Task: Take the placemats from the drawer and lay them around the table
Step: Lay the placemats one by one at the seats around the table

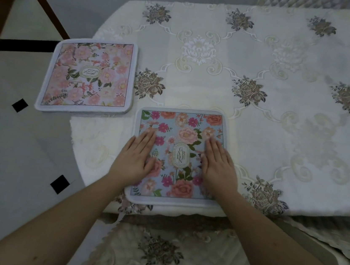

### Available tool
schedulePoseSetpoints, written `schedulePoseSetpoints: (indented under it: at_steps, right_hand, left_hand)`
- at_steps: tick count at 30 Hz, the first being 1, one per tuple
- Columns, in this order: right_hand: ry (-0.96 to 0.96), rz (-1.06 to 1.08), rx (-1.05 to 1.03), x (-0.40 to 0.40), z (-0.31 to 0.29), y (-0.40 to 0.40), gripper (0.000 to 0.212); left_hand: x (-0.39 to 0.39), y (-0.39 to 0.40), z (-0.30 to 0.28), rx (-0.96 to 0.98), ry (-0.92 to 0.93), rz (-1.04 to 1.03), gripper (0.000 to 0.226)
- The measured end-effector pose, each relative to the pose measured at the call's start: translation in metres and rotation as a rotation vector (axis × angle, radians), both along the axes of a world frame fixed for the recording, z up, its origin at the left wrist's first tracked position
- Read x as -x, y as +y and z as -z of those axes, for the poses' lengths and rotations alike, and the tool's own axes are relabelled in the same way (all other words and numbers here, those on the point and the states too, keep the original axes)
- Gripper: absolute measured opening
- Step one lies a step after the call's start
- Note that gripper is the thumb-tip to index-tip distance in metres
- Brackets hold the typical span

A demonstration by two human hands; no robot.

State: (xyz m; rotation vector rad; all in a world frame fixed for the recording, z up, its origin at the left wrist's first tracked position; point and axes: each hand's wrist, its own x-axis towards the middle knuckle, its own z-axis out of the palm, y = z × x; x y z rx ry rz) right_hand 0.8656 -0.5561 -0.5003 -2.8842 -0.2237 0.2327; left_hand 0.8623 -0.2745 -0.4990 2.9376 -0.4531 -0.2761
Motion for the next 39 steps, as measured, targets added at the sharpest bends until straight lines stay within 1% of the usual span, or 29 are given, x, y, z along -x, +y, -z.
schedulePoseSetpoints:
  at_steps: [3,5,7,10,12,13,15,17,19,22,25,28,32,34,39]
  right_hand:
    - [0.008,-0.031,-0.026,0.001,-0.002,-0.012,0.057]
    - [0.015,-0.039,-0.026,0.002,-0.004,-0.025,0.057]
    - [0.047,-0.04,0.011,0.004,-0.005,-0.041,0.057]
    - [0.068,0.01,0.061,0.014,-0.007,-0.057,0.063]
    - [0.036,0.082,0.038,0.024,-0.011,-0.05,0.065]
    - [0.004,0.114,-0.001,0.03,-0.014,-0.039,0.063]
    - [-0.028,0.156,-0.112,0.039,-0.019,-0.005,0.056]
    - [-0.018,0.15,-0.173,0.047,-0.021,0.037,0.055]
    - [0.014,0.136,-0.171,0.055,-0.017,0.069,0.059]
    - [0.042,0.115,-0.075,0.065,-0.005,0.084,0.064]
    - [0.031,0.014,0.012,0.067,0.0,0.072,0.063]
    - [0.002,-0.077,0.004,0.065,-0.001,0.049,0.061]
    - [0.023,-0.013,0.018,0.061,-0.003,0.01,0.059]
    - [0.064,-0.009,0.028,0.06,-0.005,-0.008,0.061]
    - [0.085,-0.032,0.02,0.059,-0.01,-0.037,0.068]
  left_hand:
    - [-0.004,0.014,-0.004,0.006,0.045,0.104,0.071]
    - [-0.004,0.025,-0.007,-0.028,0.08,0.161,0.074]
    - [0.0,0.035,-0.012,-0.077,0.1,0.168,0.077]
    - [0.004,0.039,-0.019,-0.162,0.115,0.101,0.085]
    - [0.012,0.027,-0.026,-0.138,0.129,0.002,0.087]
    - [0.017,0.015,-0.029,-0.084,0.122,-0.056,0.084]
    - [0.028,-0.015,-0.033,0.023,0.072,-0.131,0.068]
    - [0.037,-0.047,-0.032,0.053,-0.034,-0.132,0.059]
    - [0.043,-0.071,-0.025,0.055,-0.056,-0.148,0.061]
    - [0.055,-0.085,-0.009,0.069,0.0,-0.27,0.062]
    - [0.063,-0.083,0.003,0.046,-0.017,-0.267,0.06]
    - [0.062,-0.072,0.002,0.051,0.009,-0.19,0.065]
    - [0.065,-0.043,0.001,0.029,0.012,-0.087,0.066]
    - [0.067,-0.03,0.002,0.026,0.006,-0.08,0.067]
    - [0.071,-0.008,-0.001,0.041,0.032,-0.098,0.068]
